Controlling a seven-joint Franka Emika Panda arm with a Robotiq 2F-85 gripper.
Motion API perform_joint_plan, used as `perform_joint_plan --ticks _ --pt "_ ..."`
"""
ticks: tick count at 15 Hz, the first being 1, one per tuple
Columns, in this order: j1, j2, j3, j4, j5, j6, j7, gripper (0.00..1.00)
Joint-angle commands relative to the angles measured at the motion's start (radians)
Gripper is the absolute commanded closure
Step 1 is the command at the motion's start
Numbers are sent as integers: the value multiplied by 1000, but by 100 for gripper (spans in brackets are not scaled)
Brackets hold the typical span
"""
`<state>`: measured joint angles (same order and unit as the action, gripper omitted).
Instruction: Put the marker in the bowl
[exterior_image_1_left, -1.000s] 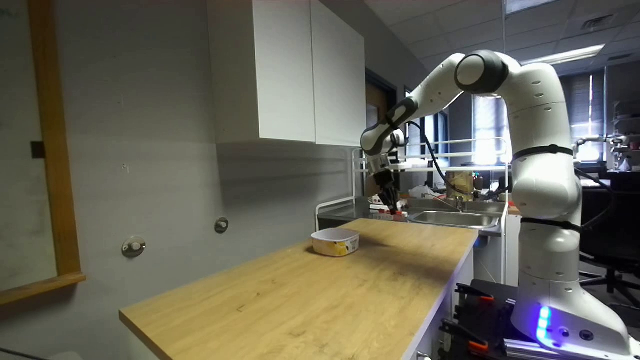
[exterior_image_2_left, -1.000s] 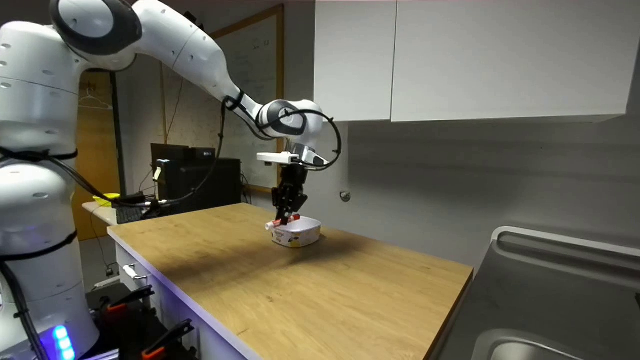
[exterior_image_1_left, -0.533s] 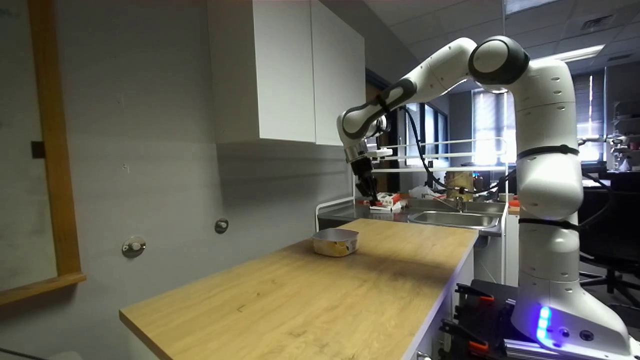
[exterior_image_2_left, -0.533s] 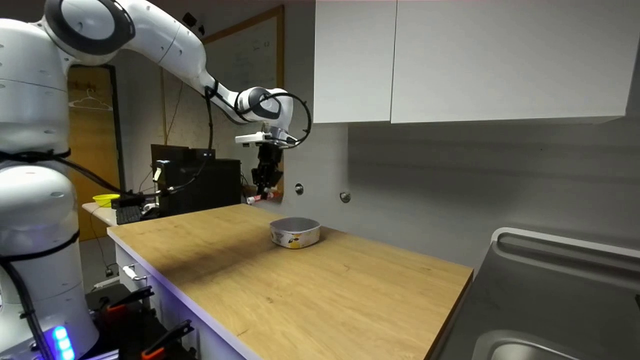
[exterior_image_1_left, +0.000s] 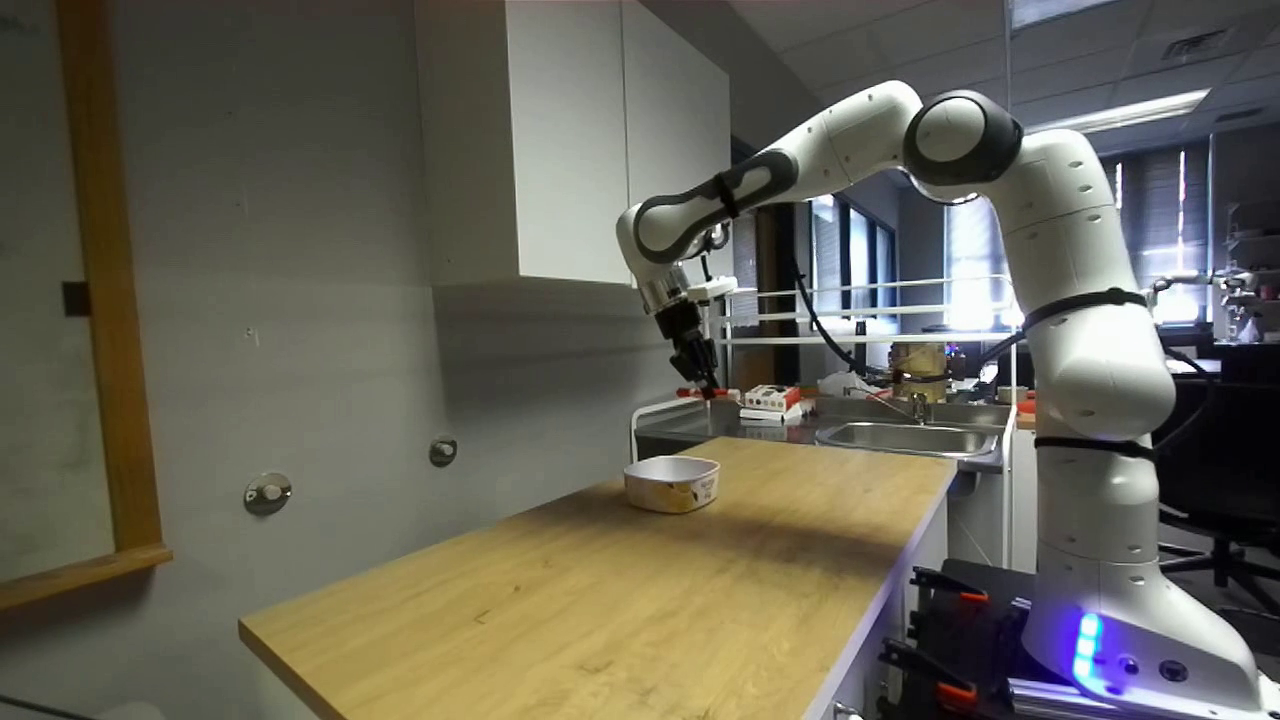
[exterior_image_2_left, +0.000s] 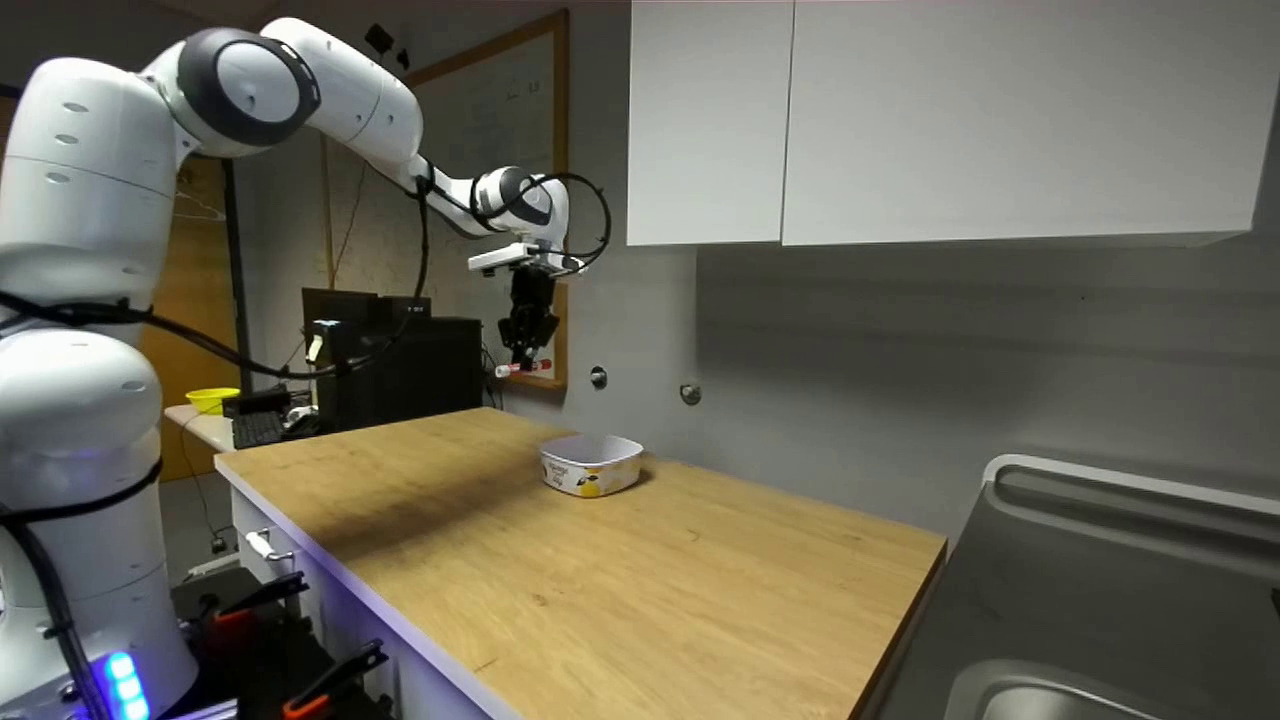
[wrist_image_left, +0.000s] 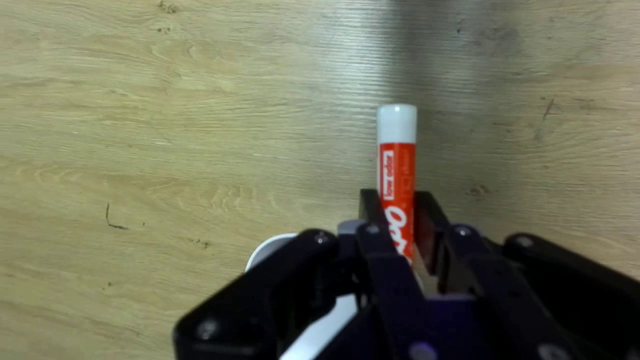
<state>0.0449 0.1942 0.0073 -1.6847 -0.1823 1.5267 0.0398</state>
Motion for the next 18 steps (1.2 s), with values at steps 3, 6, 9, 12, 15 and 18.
perform_joint_plan --ticks 3,6,9,12,15,18 --pt "1 255 -13 354 -69 -177 -21 95" --pt "-13 354 -30 457 -80 -231 -42 95" --pt "-26 422 -41 493 -78 -257 -57 95" --pt "-37 469 -47 500 -76 -264 -67 95" --pt "-44 497 -52 492 -80 -271 -74 95" --pt "-50 518 -60 494 -88 -279 -77 95"
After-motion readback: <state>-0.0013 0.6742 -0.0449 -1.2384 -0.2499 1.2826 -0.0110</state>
